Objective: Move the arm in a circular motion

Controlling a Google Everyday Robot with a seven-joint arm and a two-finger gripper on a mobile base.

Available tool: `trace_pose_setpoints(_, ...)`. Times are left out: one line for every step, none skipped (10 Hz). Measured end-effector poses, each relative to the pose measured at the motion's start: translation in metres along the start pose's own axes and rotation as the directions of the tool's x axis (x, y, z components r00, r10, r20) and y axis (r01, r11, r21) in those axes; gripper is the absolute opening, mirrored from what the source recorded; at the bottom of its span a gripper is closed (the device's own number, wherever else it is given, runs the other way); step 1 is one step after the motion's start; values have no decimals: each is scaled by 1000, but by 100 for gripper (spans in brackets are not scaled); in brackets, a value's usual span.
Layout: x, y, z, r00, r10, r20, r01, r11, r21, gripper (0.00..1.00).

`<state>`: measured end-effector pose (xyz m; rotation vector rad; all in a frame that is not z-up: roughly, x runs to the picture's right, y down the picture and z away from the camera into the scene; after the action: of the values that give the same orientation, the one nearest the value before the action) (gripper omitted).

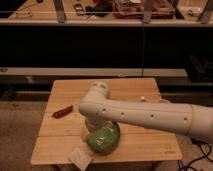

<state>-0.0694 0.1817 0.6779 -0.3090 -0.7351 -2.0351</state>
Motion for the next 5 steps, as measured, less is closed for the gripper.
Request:
trace_pose_setpoints(39,-21,4,997,-74,-25,75,997,25,80)
trace_pose_setpoints(87,-23,8,990,-125,-58,126,992,17,80)
trace_pose_setpoints(120,-8,7,987,-141,-82,140,990,-19,80)
trace_pose_setpoints(156,9,6,982,-161,-98,156,986,-57,80)
trace_pose_setpoints(197,36,-5,977,-162,-138,149,984,-102,80)
